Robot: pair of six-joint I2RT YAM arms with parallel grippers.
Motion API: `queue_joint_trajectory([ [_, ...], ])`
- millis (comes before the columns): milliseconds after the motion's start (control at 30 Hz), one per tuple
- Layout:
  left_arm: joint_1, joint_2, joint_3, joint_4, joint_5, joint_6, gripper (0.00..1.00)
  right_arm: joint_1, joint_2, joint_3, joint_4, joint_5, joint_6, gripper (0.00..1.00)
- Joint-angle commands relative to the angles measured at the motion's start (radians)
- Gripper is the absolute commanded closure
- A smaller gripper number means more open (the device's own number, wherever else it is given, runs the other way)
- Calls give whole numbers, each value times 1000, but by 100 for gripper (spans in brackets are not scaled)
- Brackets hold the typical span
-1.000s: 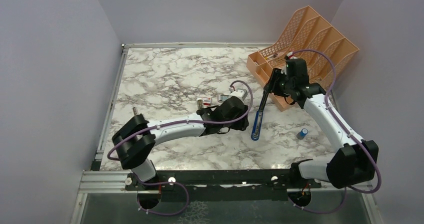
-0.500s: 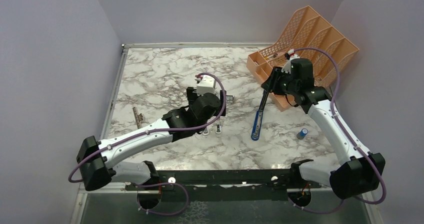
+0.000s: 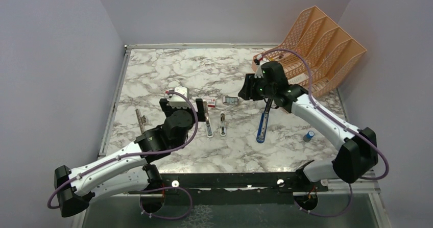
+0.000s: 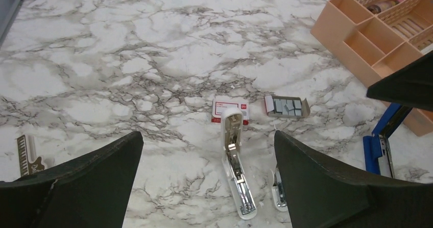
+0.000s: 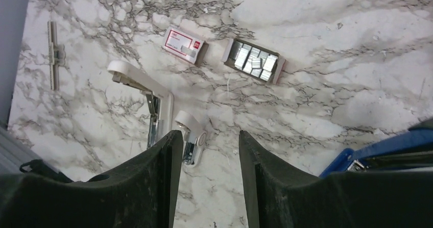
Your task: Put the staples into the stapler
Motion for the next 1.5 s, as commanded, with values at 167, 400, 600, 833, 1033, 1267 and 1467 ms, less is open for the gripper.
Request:
queue_joint_trajectory([
  [167,4,-88,78,13,-104,162,1,85,293,224,64,266,30,53],
  [400,4,-91,73,47,-162,236,1,86,569,449,-28,474,75,61],
  [600,5,-85,40,78,-138,227,1,85,723,585,-82,457,87,62],
  [833,7,-40,51,52,-134,190,1,86,803,624,-133,374,51,56],
  [1033,7,-34,55,28,-128,159,1,85,860,665,-183,363,28,55],
  [1267,7,-18,65,-13,-134,129,1,87,942,754,-274,353,29,60],
  [1467,7,-1,71,-36,-134,106,1,102,925,708,-268,309,-26,56],
])
